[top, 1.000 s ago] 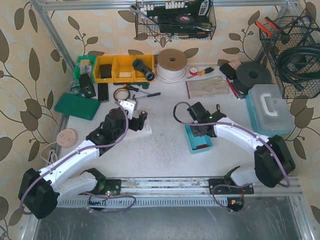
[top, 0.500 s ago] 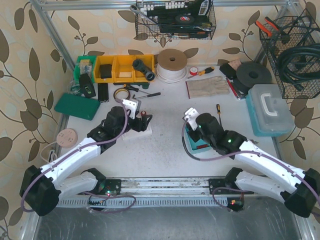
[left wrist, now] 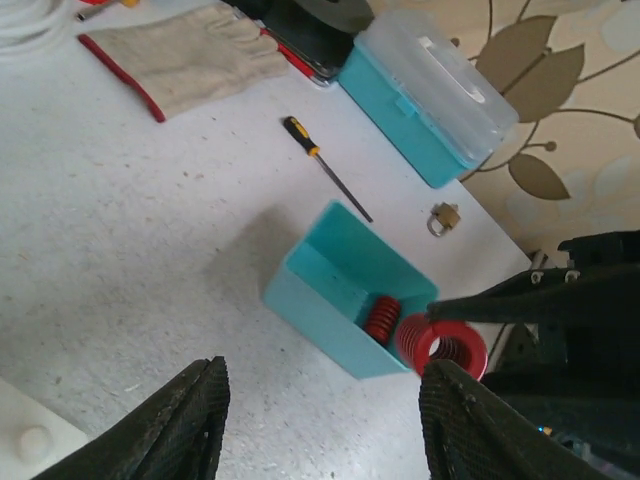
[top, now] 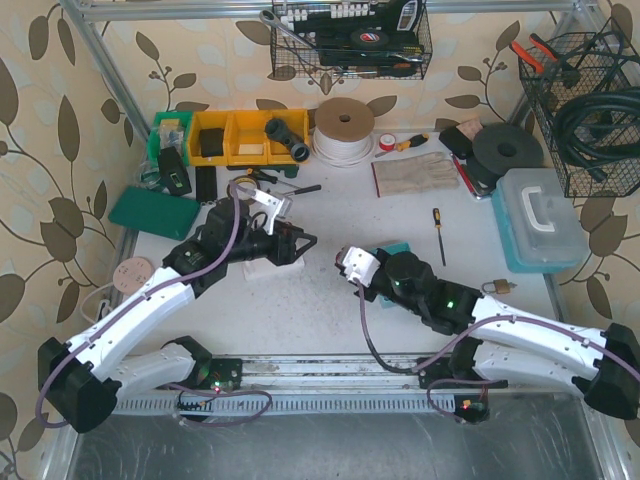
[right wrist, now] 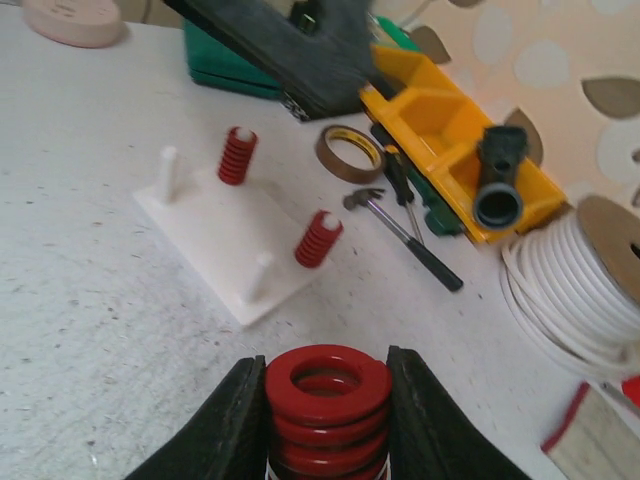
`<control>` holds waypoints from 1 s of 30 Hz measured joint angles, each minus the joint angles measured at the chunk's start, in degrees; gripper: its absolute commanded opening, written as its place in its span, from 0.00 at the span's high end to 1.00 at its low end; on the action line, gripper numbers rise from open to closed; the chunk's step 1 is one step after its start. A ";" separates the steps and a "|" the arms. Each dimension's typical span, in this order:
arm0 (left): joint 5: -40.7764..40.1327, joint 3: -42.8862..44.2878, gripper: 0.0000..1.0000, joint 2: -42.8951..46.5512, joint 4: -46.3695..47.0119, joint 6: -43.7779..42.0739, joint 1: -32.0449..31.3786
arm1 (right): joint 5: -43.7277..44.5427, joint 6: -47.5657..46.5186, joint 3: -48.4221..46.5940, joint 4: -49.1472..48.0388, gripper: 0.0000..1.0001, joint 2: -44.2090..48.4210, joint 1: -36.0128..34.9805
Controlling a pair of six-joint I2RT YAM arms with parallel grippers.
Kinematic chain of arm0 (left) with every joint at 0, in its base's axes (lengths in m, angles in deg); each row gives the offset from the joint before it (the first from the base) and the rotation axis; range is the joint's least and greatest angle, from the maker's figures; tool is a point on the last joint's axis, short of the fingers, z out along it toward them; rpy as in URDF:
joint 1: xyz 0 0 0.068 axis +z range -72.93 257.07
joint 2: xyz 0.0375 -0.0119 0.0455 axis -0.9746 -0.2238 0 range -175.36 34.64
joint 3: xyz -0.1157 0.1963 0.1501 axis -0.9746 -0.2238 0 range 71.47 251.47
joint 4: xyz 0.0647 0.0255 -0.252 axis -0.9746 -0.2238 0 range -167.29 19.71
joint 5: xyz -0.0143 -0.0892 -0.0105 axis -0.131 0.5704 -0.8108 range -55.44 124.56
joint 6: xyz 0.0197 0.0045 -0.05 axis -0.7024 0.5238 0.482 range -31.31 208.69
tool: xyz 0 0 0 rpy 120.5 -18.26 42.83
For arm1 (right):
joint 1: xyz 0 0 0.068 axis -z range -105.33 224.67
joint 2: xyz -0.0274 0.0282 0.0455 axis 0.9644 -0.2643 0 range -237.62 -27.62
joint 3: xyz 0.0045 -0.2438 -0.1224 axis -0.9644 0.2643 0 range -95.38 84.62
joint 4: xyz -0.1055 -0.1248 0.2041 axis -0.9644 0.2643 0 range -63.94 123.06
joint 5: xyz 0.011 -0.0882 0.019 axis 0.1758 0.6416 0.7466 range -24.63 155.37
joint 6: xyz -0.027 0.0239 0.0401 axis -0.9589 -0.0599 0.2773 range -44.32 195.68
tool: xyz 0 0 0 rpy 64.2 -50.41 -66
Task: Install the large spring
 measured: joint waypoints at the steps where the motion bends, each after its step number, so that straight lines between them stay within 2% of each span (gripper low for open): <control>1: 0.98 0.31 0.44 0.00 -0.68 0.00 -0.09 | 0.00 -0.61 0.37 -0.90 1.00 -0.02 -0.96; 11: 7.19 2.93 0.40 -3.93 -3.58 -1.05 -4.17 | 1.25 -3.82 0.52 -6.12 1.00 -3.45 -5.55; 30: 8.00 3.87 0.44 -8.44 -6.23 -2.16 -5.95 | 3.56 -3.87 0.52 -9.14 1.00 -5.97 -6.67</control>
